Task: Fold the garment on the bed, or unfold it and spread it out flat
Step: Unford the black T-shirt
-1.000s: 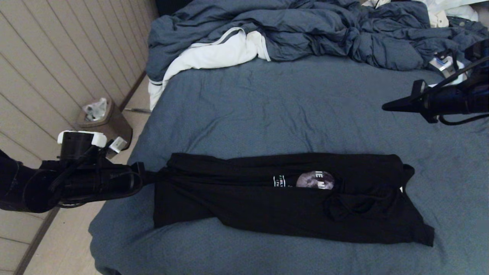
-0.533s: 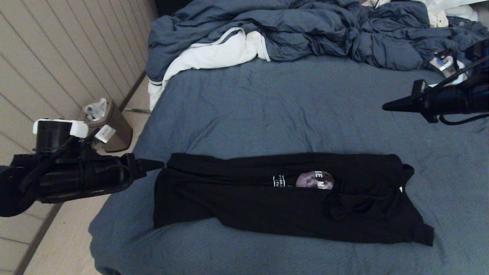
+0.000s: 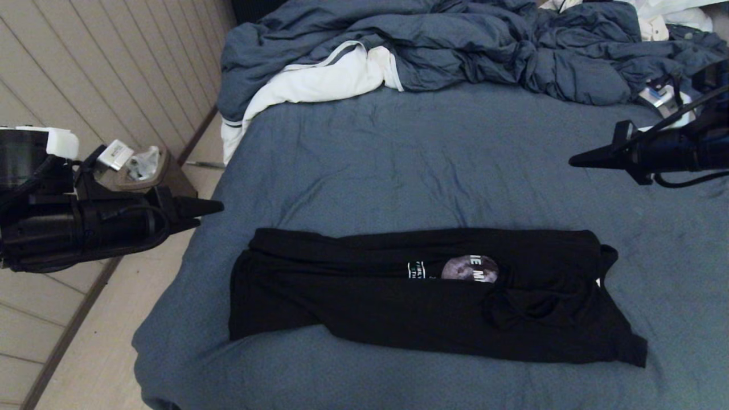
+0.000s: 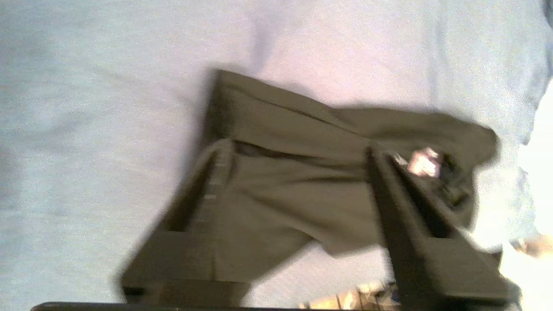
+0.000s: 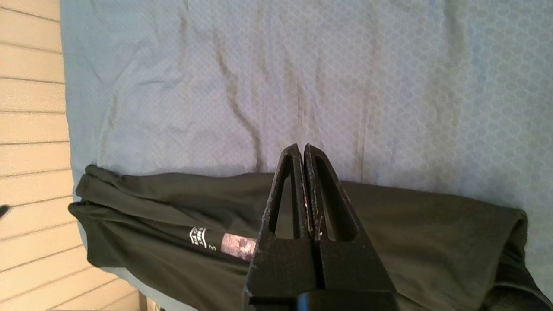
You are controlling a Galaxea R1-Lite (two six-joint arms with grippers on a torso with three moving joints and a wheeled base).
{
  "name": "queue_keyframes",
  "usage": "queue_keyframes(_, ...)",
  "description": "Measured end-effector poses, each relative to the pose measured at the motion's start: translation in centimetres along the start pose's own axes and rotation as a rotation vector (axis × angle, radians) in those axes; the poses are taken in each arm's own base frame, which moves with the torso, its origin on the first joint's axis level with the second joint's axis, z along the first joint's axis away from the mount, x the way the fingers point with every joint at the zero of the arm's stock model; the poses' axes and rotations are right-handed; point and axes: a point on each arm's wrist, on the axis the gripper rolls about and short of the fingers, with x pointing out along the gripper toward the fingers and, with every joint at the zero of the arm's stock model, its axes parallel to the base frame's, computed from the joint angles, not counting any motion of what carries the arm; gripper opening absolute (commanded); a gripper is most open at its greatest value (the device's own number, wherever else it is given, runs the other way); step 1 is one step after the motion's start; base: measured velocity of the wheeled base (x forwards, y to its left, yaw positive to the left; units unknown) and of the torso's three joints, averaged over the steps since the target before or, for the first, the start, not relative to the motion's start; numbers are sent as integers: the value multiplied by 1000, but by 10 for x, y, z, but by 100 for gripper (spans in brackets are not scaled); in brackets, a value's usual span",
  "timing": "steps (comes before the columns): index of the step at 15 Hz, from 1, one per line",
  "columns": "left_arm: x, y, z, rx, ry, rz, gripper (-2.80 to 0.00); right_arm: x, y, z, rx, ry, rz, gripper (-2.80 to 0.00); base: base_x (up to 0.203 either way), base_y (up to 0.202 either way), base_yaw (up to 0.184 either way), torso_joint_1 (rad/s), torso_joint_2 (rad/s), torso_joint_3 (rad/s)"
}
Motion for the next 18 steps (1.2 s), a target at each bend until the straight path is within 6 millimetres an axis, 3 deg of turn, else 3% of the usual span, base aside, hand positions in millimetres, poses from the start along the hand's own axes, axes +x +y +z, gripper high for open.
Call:
queue_keyframes(4,5,-48,-4,30,107,-102,-280,0,0,-8,-66,27,-1,-280,0,0,0,0,0,0)
queue_keyframes(8,26,-92,-23,80,224,-190,-280,-3,11,-18,-98,84,5,-280,0,0,0,0,0,0)
queue_keyframes(12,64,-118,-54,106,351,-236,-280,-7,22,-37,-220,266,-77,-280,0,0,0,0,0,0)
queue_keyframes(17,102,-130,-59,111,383,-253,-280,14,43,-78,-429,492,-204,-280,0,0,0,0,0,0)
queue_keyframes(18,108,-130,-61,112,391,-251,-280,16,48,-85,-445,516,-204,0,0,0,0,0,0,0)
